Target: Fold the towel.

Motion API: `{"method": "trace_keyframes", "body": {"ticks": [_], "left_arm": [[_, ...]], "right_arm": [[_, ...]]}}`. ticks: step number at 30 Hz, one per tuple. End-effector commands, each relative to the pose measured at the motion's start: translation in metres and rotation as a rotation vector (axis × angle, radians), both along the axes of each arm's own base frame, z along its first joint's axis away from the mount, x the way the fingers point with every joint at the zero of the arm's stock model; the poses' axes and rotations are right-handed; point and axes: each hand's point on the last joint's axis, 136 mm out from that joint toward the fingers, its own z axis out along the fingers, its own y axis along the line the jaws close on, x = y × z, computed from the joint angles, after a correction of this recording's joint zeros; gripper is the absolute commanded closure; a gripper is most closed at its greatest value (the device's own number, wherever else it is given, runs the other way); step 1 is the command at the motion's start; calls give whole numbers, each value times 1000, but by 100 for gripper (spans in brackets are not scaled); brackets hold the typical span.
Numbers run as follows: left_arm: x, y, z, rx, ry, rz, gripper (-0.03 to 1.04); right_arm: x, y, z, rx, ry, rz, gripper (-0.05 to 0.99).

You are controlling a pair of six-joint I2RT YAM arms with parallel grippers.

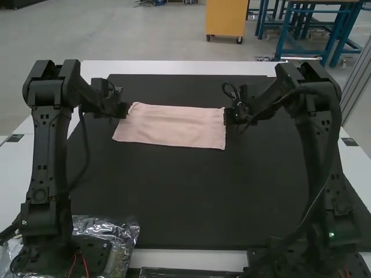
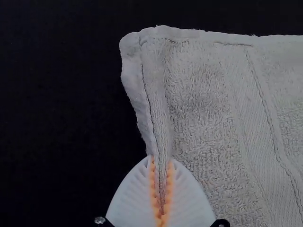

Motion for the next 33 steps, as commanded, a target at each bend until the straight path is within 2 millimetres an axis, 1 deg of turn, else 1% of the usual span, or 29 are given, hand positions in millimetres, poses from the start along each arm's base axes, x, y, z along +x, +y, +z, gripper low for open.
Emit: {"method": "trace_keyframes", "body": {"ticks": [1, 6, 11, 16, 20, 24, 30, 33], "left_arm": [[11, 14, 52, -3, -91, -1, 99], [8, 14, 63, -21, -97, -18, 99], [3, 10, 70, -36, -86, -35, 99], [-2, 10, 80, -39, -87, -41, 99], [-11, 20, 83, -36, -78, -30, 99], [-25, 32, 81, -22, -62, -18, 99], [-46, 34, 81, -5, -45, -25, 99], [-54, 32, 82, 2, -42, -30, 99]], "right_arm": [[2, 10, 49, 56, -62, 26, 96], [-2, 9, 63, 65, -74, 24, 96], [-12, 8, 66, 69, -64, 27, 96], [-24, 8, 73, 81, -60, 43, 96], [-34, 6, 74, 82, -51, 47, 96], [-45, 5, 79, 88, -46, 54, 96], [-61, 7, 82, 114, -21, 60, 96], [-69, 8, 87, 119, -24, 69, 96]]}}
